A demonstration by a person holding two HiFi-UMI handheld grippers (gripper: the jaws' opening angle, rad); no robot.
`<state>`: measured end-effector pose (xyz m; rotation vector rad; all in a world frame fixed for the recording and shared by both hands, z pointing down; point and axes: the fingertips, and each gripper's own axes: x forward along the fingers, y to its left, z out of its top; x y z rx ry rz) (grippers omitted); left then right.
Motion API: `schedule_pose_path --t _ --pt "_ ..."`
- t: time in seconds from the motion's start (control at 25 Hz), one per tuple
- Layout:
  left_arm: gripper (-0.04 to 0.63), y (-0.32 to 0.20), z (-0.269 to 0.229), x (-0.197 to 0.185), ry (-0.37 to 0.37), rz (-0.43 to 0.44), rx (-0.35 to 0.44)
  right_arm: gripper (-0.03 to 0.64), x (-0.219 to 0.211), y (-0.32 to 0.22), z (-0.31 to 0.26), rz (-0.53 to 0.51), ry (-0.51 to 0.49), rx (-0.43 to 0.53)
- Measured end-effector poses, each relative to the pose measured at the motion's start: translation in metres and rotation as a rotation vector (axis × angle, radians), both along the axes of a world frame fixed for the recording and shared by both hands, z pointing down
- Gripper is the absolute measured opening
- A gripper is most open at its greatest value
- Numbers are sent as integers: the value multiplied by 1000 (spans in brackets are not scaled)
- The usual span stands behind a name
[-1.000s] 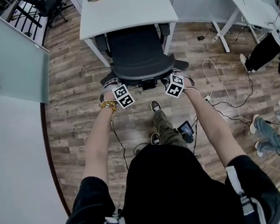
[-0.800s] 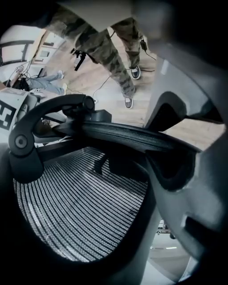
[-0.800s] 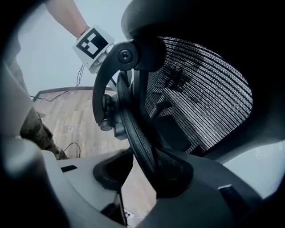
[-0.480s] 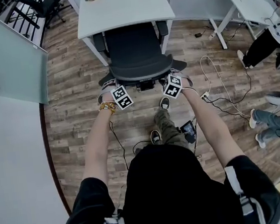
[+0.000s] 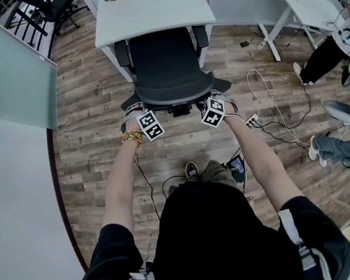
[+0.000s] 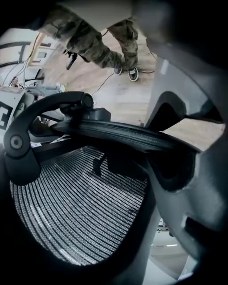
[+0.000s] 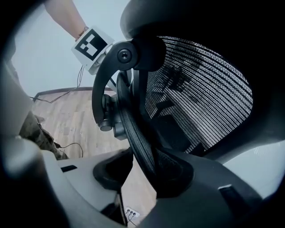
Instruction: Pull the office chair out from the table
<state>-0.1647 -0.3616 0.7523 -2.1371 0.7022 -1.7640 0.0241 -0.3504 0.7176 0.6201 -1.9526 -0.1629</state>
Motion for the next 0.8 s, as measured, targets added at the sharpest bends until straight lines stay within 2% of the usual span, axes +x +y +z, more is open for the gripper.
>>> schedule_pose_path --t 0.8 --pt "166 57 1 11 -20 -36 -9 135 12 56 -1 -19 -1 2"
